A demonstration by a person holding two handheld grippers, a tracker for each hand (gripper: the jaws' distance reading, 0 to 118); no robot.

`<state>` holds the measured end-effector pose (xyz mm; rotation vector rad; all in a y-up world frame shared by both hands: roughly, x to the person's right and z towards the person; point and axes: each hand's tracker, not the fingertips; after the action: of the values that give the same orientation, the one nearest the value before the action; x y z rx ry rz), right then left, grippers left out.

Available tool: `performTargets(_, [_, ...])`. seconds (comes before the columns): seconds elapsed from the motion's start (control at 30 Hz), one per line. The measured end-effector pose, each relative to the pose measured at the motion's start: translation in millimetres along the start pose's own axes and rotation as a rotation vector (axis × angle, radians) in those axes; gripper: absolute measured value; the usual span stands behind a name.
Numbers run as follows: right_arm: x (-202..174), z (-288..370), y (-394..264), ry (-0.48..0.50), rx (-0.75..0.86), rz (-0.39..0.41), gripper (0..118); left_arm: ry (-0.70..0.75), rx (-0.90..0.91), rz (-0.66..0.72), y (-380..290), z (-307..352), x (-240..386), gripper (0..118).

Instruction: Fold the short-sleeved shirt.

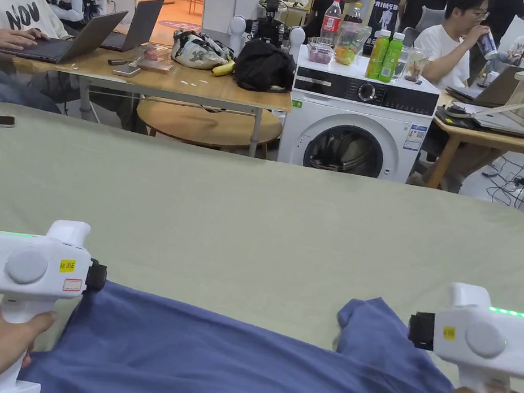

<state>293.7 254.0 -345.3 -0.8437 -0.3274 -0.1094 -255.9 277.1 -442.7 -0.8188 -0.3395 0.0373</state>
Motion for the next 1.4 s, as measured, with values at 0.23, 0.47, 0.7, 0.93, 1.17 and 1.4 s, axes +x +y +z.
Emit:
performTargets(0.23, [3.2, -85.3, 11.1, -0.005, -0.209, 0.062, 65, -0.007, 0.036, 0.019, -15.6, -0.8, 2.1, 0])
performTargets(0.47, [3.5, -92.4, 7.9, 0.018, -0.161, 0.024, 0, -0.004, 0.024, 0.031, -29.2, 8.5, -8.1, 0])
performTargets(0.7, [11.8, -55.5, 4.3, 0.054, -0.06, -0.017, 0, -0.001, 0.027, 0.041, -35.1, 22.6, 19.4, 0])
performTargets(0.93, [17.0, 15.3, -17.0, 0.06, 0.033, -0.018, 0, -0.009, 0.048, 0.054, -44.0, 58.6, 11.7, 0])
performTargets(1.17, [18.4, 86.4, -43.9, 0.056, 0.113, 0.011, 0, -0.031, 0.11, 0.069, -52.9, 102.1, -1.0, 0])
performTargets(1.4, [21.1, 138.4, -82.0, 0.053, 0.126, 0.045, 0, -0.05, 0.145, 0.071, -69.2, 141.1, -8.6, 0])
